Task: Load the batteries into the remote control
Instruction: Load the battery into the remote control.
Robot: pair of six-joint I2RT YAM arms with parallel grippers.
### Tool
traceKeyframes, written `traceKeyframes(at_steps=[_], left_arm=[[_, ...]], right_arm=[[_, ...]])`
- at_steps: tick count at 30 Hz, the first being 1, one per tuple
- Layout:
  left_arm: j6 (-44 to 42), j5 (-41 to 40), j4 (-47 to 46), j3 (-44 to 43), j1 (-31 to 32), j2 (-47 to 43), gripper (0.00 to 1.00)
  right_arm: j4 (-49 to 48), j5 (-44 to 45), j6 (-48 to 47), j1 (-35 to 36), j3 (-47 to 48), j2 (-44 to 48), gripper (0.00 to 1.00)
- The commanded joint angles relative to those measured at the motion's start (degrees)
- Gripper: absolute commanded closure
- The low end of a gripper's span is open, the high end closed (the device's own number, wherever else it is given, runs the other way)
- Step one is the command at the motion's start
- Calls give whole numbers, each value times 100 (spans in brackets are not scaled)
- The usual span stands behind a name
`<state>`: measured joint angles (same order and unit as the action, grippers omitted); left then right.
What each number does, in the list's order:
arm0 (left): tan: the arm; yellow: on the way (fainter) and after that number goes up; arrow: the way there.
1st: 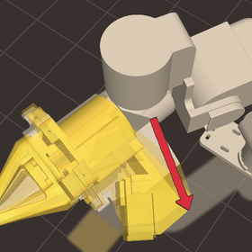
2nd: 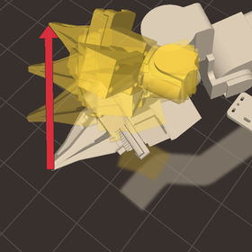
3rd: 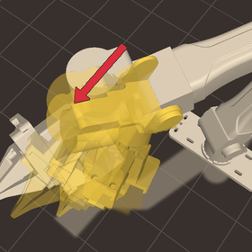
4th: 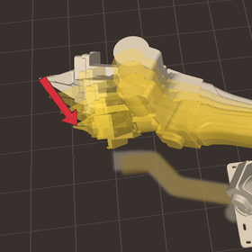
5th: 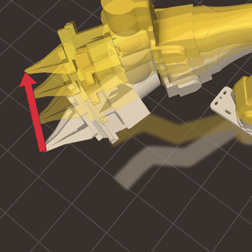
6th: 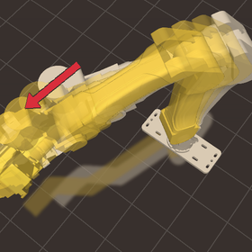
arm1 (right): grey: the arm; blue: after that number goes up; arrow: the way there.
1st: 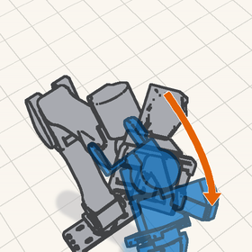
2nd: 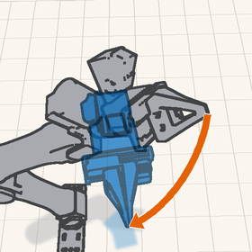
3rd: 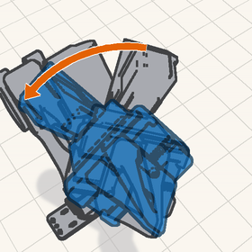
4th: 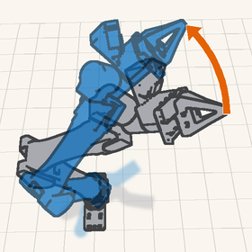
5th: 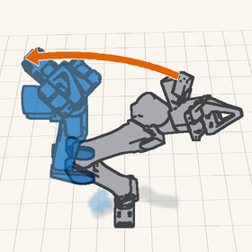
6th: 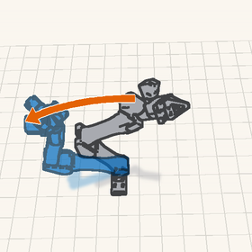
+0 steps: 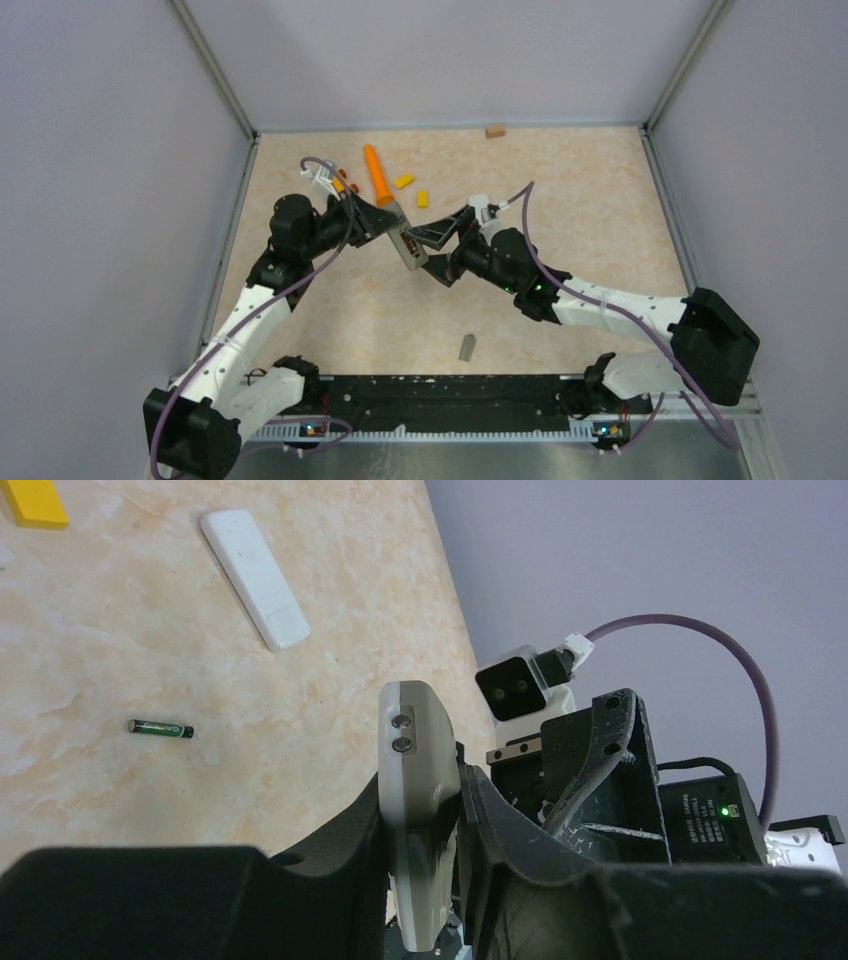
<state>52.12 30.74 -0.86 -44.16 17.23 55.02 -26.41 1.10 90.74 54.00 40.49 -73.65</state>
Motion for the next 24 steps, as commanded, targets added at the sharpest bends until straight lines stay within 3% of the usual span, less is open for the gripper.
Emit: traceKeyframes(at_steps=[1, 8, 14, 20, 24], left_arm=[[51, 288, -264, -199, -10, 9, 100], [-166, 469, -86, -227, -18, -21, 100], [-179, 1058, -671, -52, -18, 38, 100], [-197, 1316, -943, 59, -18, 95, 100], [-156, 1425, -1098, 107, -18, 103, 100]], right_arm=[[-1054, -377, 109, 35, 116, -236, 5], [-1468, -336, 257, 25, 21, -333, 4], [-1900, -315, 391, 18, -105, -317, 18], [-2100, -317, 417, -12, -146, -310, 9], [-2304, -279, 556, -14, -260, -287, 12]])
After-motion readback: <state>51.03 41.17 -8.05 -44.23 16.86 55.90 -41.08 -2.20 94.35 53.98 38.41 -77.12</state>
